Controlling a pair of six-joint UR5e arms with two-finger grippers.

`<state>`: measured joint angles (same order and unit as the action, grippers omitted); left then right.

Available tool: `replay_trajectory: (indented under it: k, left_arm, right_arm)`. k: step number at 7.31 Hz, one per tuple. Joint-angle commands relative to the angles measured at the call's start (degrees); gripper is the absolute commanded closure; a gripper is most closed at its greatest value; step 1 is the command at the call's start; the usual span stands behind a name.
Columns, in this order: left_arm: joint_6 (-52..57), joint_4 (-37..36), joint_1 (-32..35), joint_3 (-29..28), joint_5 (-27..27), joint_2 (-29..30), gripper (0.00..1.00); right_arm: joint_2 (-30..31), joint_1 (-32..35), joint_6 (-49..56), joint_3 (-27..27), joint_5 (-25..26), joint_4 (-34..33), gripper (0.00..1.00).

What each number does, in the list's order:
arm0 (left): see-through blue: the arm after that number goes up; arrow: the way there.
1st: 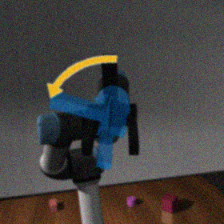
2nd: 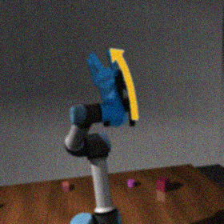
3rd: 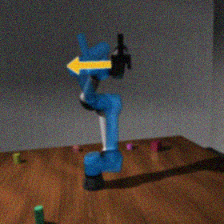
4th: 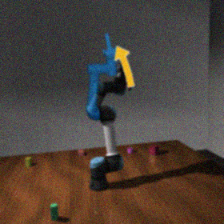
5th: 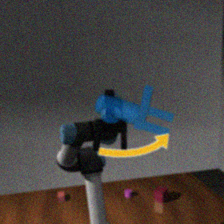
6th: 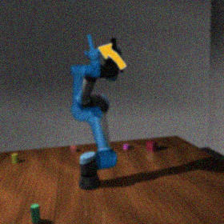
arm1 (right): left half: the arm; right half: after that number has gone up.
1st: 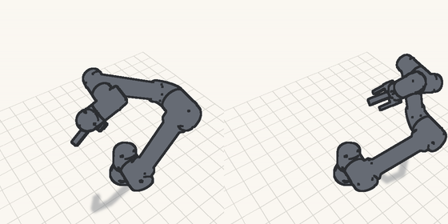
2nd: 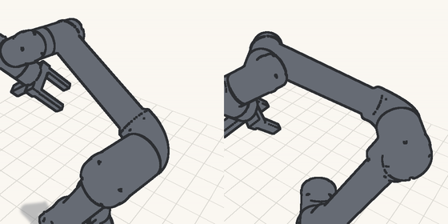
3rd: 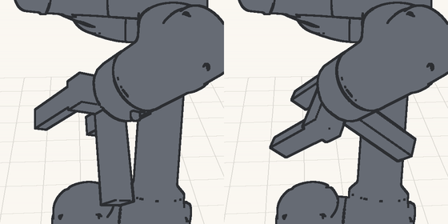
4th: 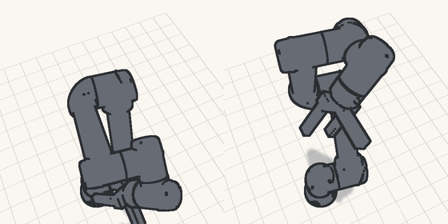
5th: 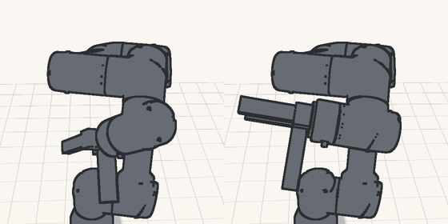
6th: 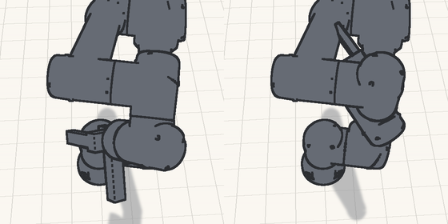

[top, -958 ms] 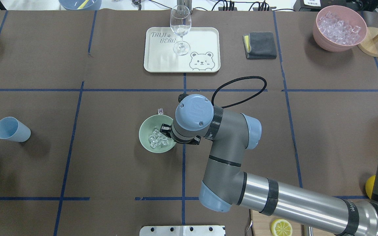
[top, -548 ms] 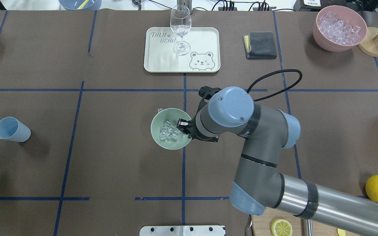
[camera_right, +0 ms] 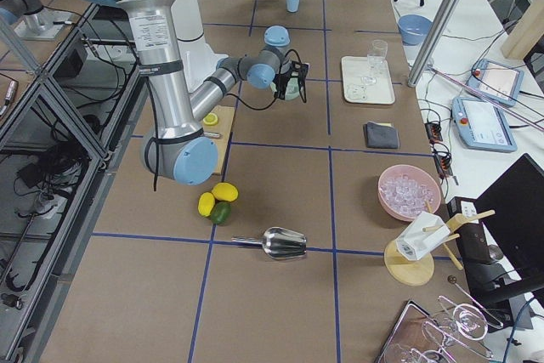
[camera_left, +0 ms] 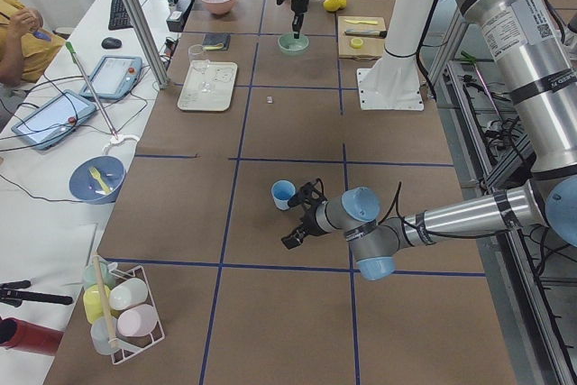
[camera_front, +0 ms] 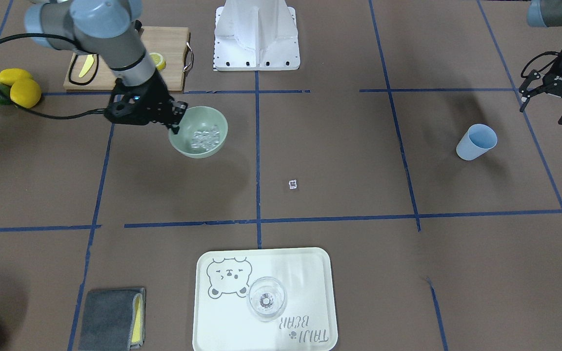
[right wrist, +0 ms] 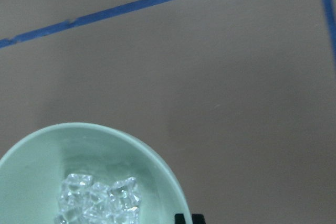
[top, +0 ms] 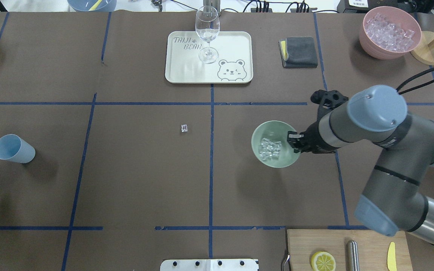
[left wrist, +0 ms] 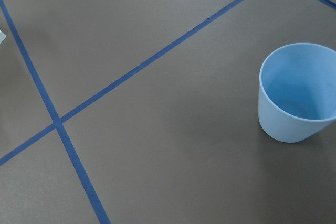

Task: Pour ice into bowl

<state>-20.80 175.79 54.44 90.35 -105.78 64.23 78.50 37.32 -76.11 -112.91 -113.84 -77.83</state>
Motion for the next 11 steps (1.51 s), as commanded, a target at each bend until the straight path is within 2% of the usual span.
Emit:
replay_trajectory:
  k: [1,2,3,5,7,8,9,11]
  left_arm:
    - [-0.03,-0.19,0.05,0.27,-0.30,0.11,0.00]
    - [-0.12,-0.36,-0.03,0.53,-0.65,0.11,0.00]
    - [-0.12,-1.14,0.05,0.53,-2.48,0.54,0.00]
    - [-0.12,-1.68,0.14,0.53,-2.50,0.99,0.00]
    - [-0.21,-1.68,0.14,0.44,-2.24,0.99,0.00]
    - [-0.21,-1.68,0.14,0.44,-2.23,0.99,0.00]
    - [-0.21,-1.68,0.23,0.44,-2.15,1.16,0.00]
    - [-0.21,-1.68,1.02,0.44,-2.15,1.25,0.00]
  right_arm:
    - [10.40,11.58,19.50,0.41,-7.76,-0.04,1.00]
    - [12.01,16.50,26.55,3.11,-11.71,-0.04,1.00]
    - [13.07,18.47,31.06,5.49,-13.32,-0.04,1.00]
    - [13.25,18.84,30.85,6.73,-13.77,1.70,1.00]
    - [13.43,19.01,26.05,10.68,-18.59,8.89,1.00]
    - [13.25,19.01,25.40,14.44,-19.05,13.53,1.00]
    - [12.99,19.01,24.26,15.69,-19.14,16.89,1.00]
    - [12.46,18.66,23.81,16.23,-19.14,17.01,1.00]
